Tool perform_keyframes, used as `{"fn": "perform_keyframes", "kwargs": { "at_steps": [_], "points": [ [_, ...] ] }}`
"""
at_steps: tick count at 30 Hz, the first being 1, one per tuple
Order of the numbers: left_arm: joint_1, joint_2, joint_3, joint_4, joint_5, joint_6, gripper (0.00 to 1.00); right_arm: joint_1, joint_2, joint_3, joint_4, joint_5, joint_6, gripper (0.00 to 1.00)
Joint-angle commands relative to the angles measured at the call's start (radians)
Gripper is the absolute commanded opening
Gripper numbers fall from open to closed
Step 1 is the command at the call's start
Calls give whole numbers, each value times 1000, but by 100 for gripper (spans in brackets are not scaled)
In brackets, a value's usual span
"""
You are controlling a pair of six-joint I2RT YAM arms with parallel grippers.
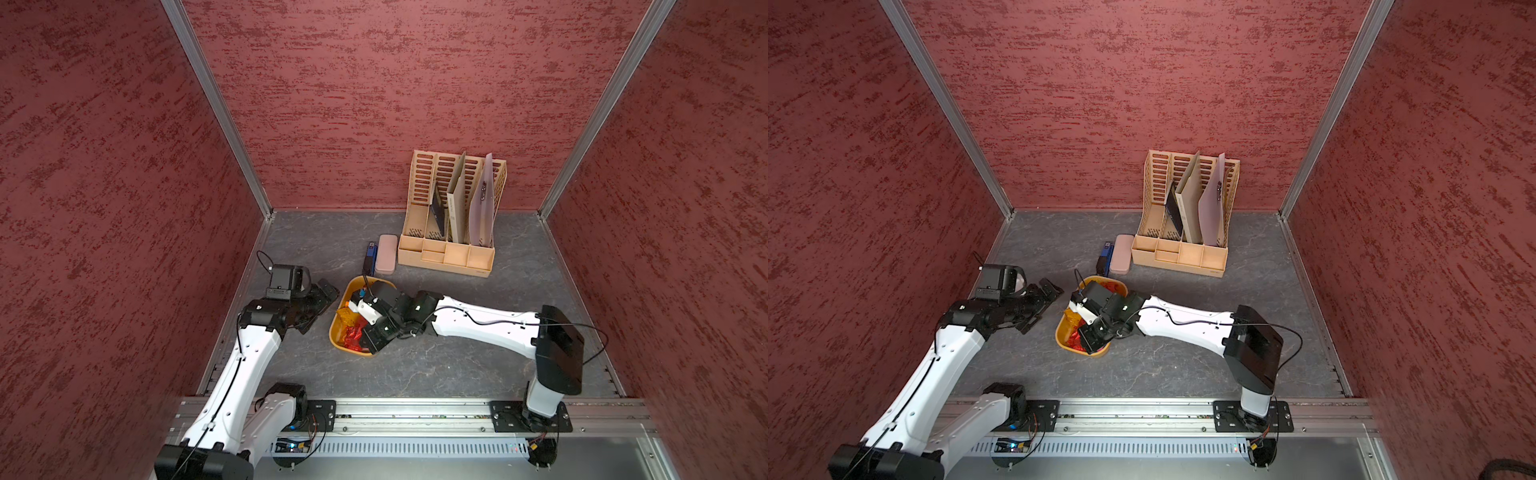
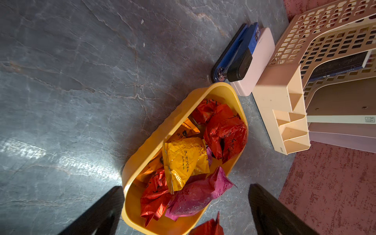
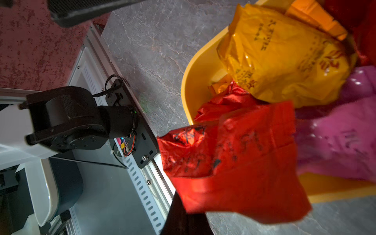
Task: Put the tea bags into the storage box
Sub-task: Place the tea bag in the storage box.
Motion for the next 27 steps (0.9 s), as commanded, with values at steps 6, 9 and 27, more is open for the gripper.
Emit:
{"fn": "perform_keyframes", "kwargs": {
  "at_steps": [6, 9, 27],
  "points": [
    [91, -122, -36, -105, 34, 70, 100, 16, 106, 94, 41, 134, -48, 0],
    [117, -154, -56, -127, 43, 77, 100, 21, 157, 140, 29, 159, -61, 0],
    [173, -202, -137, -12, -63, 132, 100, -5, -191, -16, 13, 410, -74, 93]
  ]
}}
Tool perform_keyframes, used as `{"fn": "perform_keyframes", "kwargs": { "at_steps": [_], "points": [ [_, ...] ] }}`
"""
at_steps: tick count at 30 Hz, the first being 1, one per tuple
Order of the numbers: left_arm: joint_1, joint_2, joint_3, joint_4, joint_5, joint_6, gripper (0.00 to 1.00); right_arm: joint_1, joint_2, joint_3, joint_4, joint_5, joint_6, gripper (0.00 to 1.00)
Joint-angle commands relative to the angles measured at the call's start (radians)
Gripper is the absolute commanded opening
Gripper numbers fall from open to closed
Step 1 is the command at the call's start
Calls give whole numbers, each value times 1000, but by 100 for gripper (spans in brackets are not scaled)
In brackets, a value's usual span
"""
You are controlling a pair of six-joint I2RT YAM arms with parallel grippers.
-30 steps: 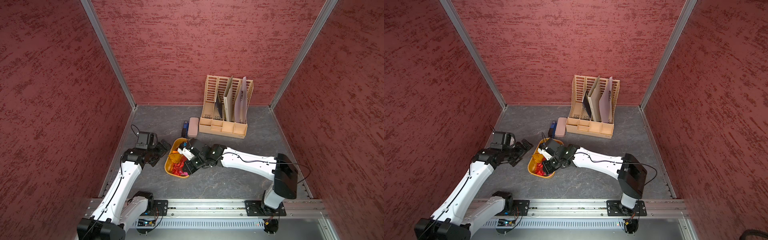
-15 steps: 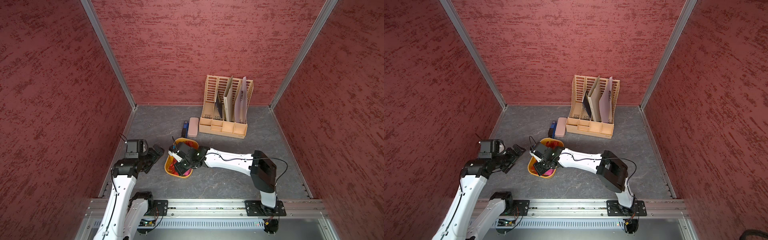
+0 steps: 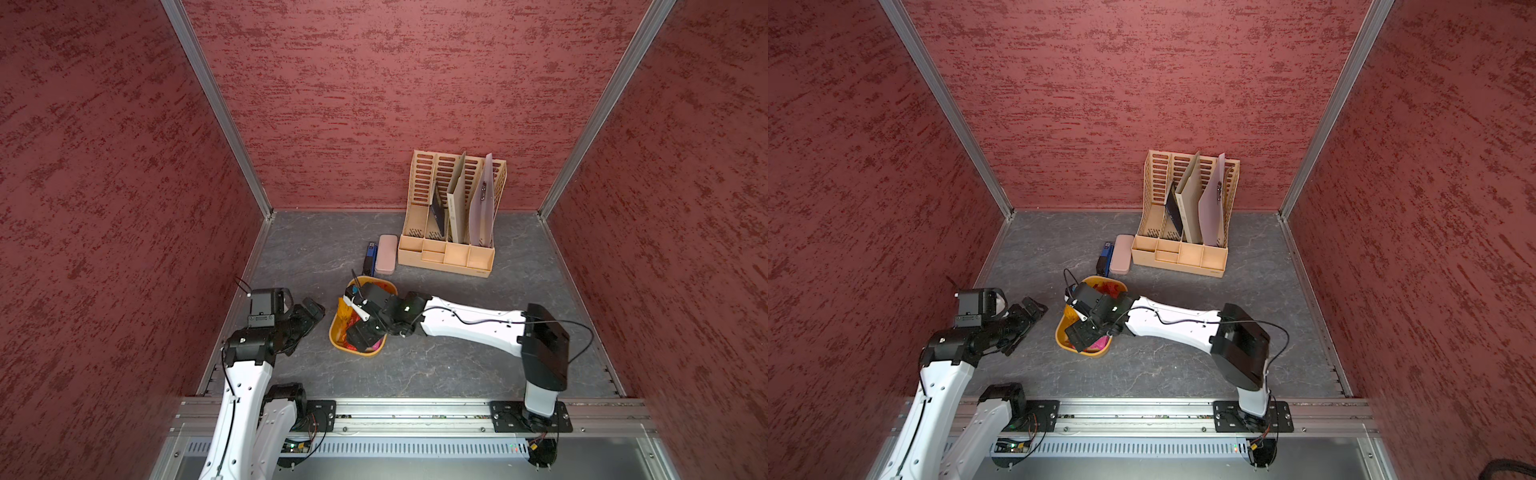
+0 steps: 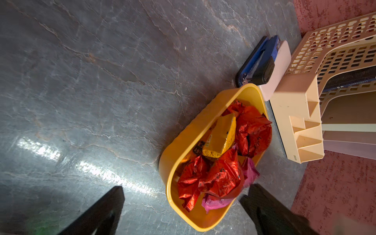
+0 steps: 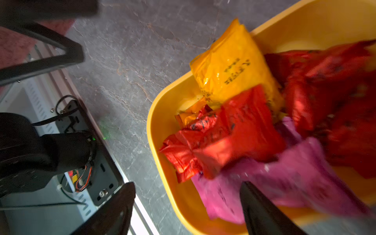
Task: Put the tea bags into the storage box
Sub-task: Place the tea bag in the storage box, then reset both arms
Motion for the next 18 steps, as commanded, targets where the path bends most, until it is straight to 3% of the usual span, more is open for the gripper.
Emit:
{"fn": "perform_keyframes", "kwargs": {
  "at_steps": [1, 4, 7, 11, 14, 18],
  "points": [
    [17, 16, -18, 116, -61, 40, 100, -33, -193, -63, 5, 155, -3, 94],
    [26, 70, -21, 199, -83, 71, 100, -116, -323, -136, -31, 181, -9, 97],
    [27, 143, -23, 291, -112, 132, 100, -212, -422, -217, -84, 291, -38, 98],
    [27, 207, -72, 495, -177, 237, 100, -435, -506, -370, -81, 400, -96, 98],
    [14, 212, -138, 711, -216, 349, 100, -645, -545, -478, -9, 373, -131, 98],
    [-25, 242, -231, 992, -254, 540, 100, -818, -576, -656, 242, 402, -224, 98]
  ]
}}
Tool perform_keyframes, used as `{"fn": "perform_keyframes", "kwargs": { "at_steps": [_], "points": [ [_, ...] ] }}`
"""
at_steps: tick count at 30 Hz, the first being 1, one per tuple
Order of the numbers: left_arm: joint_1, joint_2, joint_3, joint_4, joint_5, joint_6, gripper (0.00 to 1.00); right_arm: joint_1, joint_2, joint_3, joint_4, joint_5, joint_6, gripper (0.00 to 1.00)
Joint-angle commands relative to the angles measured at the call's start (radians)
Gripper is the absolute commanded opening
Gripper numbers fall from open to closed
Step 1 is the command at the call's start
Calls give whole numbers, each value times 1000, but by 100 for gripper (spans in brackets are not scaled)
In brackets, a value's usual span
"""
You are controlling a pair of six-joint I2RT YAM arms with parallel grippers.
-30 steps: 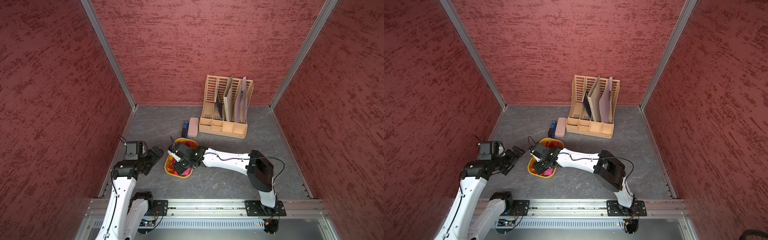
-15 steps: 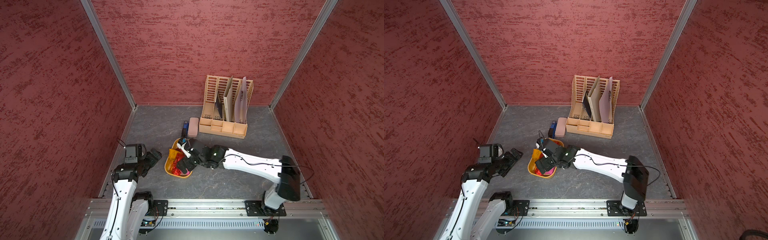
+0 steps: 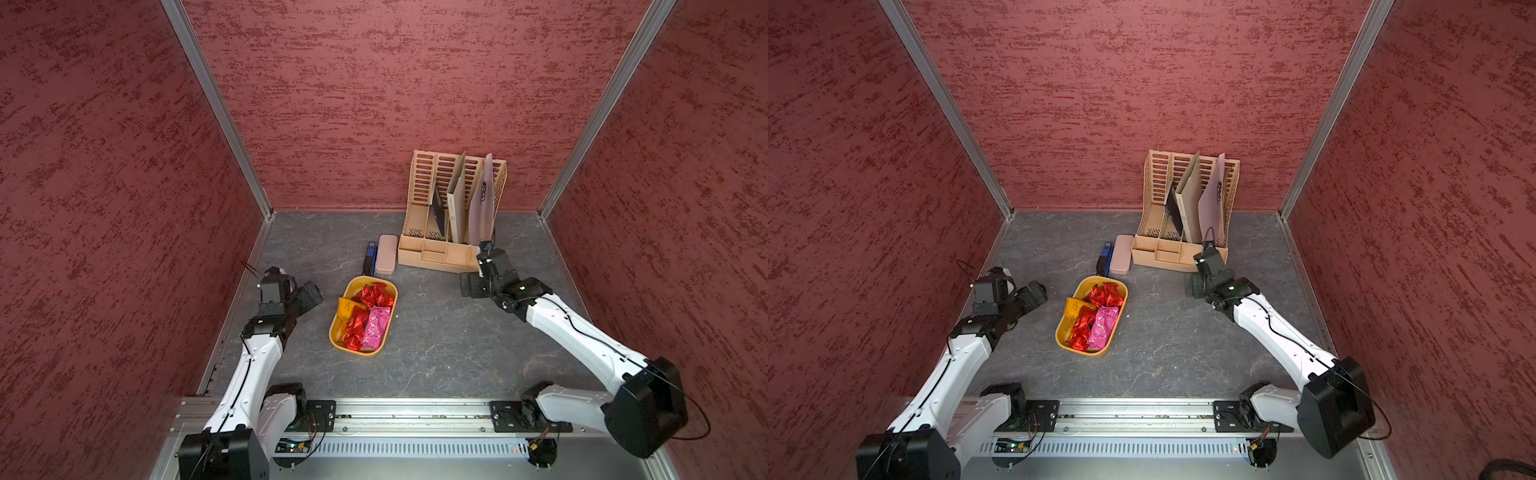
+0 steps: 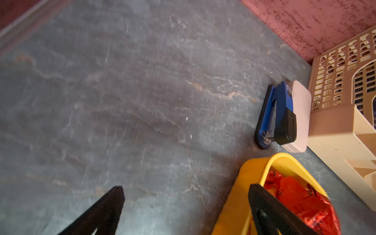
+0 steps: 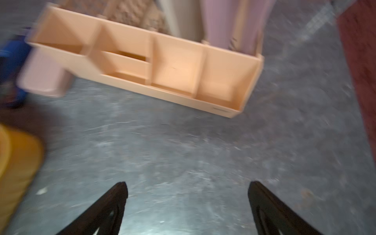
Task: Put the tea bags into the storage box
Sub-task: Reset both arms
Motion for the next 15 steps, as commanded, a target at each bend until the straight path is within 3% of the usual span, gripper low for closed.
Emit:
{"fn": "perform_keyframes", "kwargs": {
  "at_steps": [1, 6, 11, 15],
  "points": [
    [-29, 47, -57, 350, -49, 222, 100, -77, -49, -118, 259, 68, -113, 98],
    [-79, 210, -97, 572, -19, 278, 100, -188, -22, -333, 663, 40, -159, 98],
    [-182, 381, -123, 888, -94, 380, 100, -251, 85, -475, 1167, -11, -184, 98],
    [-198, 491, -22, 837, -122, 430, 100, -266, 209, -435, 1293, -77, -259, 98]
  ]
}}
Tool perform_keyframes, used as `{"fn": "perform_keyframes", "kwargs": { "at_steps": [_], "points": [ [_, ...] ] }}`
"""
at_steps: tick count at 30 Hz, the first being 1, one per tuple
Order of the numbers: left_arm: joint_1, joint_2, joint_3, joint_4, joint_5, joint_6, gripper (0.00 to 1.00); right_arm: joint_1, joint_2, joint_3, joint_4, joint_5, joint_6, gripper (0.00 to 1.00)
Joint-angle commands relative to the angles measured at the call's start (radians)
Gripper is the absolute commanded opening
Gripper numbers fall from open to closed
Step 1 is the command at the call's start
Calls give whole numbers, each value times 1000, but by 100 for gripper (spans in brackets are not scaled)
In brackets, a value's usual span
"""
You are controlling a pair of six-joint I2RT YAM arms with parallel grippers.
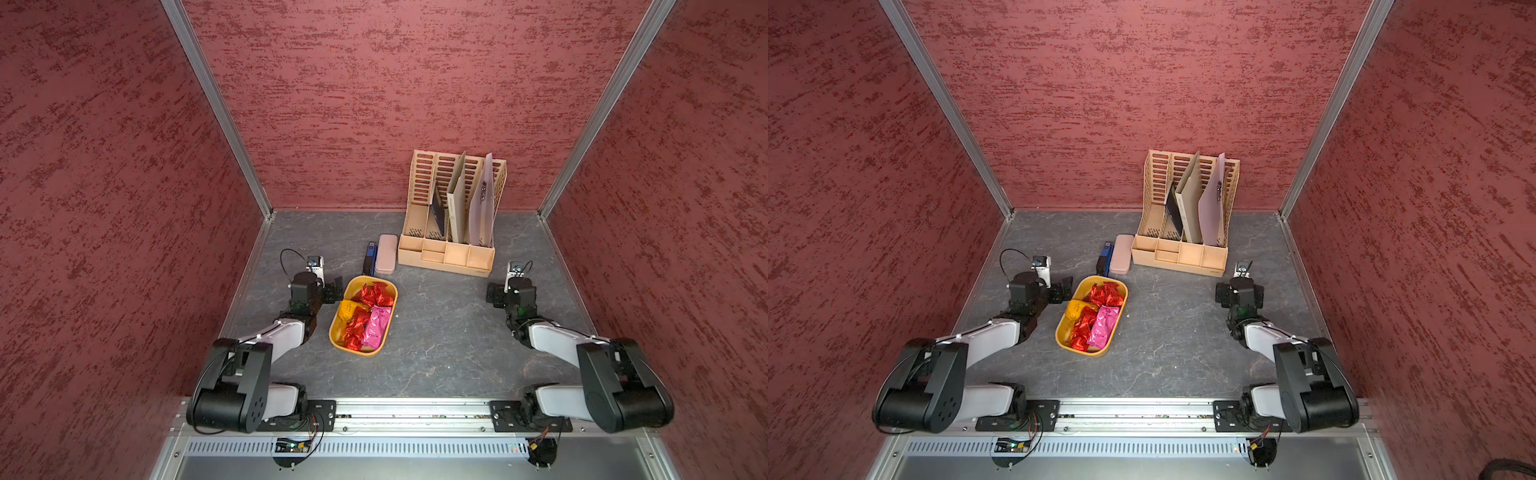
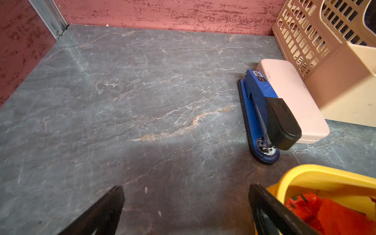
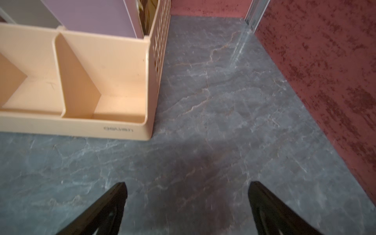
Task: Put the tea bags into the storage box
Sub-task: Reset both arms
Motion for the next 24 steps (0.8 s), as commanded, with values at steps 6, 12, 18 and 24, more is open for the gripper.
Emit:
{"fn": "perform_keyframes", "kwargs": {
  "at_steps": [6, 12, 18, 24],
  "points": [
    [108, 108, -36, 396, -10, 12, 100, -90, 145, -47, 478, -182, -1, 98],
    [129, 148, -66, 474, 6, -13, 100, -90, 154, -13, 418, -223, -20, 98],
    [127, 154, -68, 483, 3, -6, 100, -89, 156, -17, 435, -220, -23, 98],
    [127, 151, -66, 474, 4, -10, 100, -101, 156, 3, 394, -302, -36, 98]
  ]
}}
